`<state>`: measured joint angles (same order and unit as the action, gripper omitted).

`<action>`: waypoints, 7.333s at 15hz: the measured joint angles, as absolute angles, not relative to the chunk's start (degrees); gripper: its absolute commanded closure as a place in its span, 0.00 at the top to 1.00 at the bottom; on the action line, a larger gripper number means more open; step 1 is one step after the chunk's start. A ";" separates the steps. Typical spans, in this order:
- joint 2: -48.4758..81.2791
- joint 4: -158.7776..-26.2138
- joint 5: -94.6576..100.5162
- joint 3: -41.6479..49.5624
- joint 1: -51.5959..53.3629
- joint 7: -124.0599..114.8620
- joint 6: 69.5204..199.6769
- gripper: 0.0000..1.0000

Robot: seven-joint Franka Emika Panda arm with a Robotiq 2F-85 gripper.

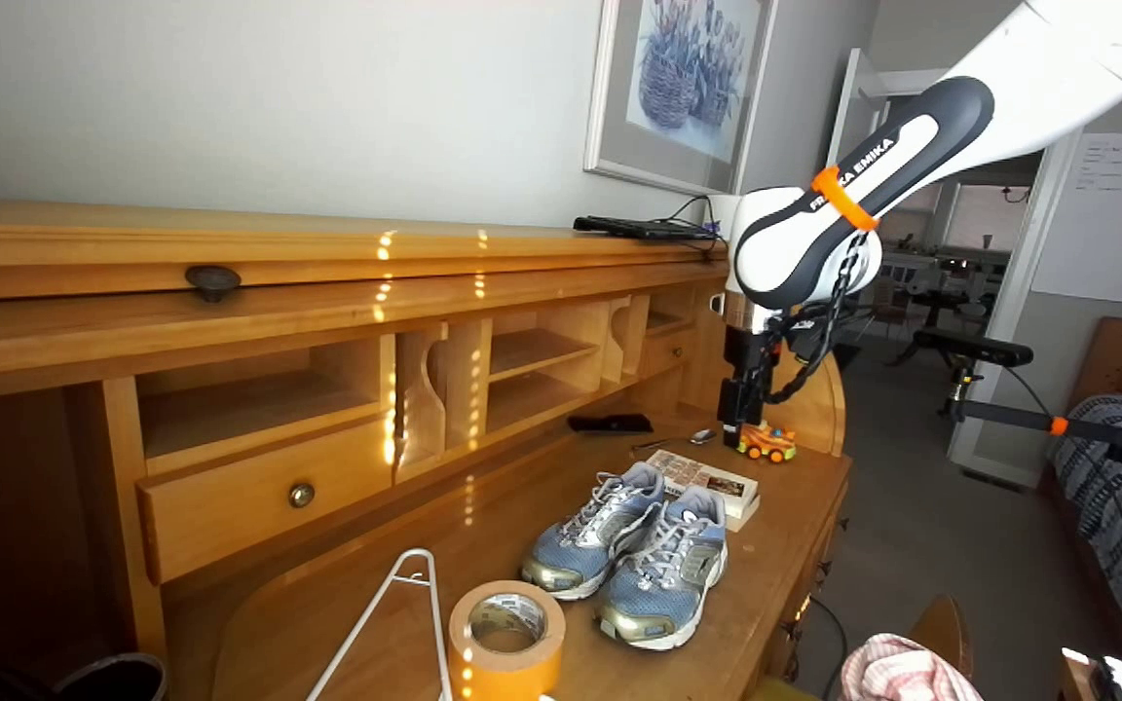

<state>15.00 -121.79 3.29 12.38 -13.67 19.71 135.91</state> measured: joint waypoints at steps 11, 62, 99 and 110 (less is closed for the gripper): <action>21.54 -118.15 1.49 8.28 -15.83 24.34 136.13 1.00; 24.12 -122.63 19.56 7.74 -7.06 12.91 137.13 0.04; 28.21 -118.62 20.42 11.86 -12.08 12.79 147.49 1.00; 33.82 -116.88 20.52 14.01 -9.32 5.11 154.80 1.00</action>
<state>33.82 -116.88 20.52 14.01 -9.32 5.11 154.80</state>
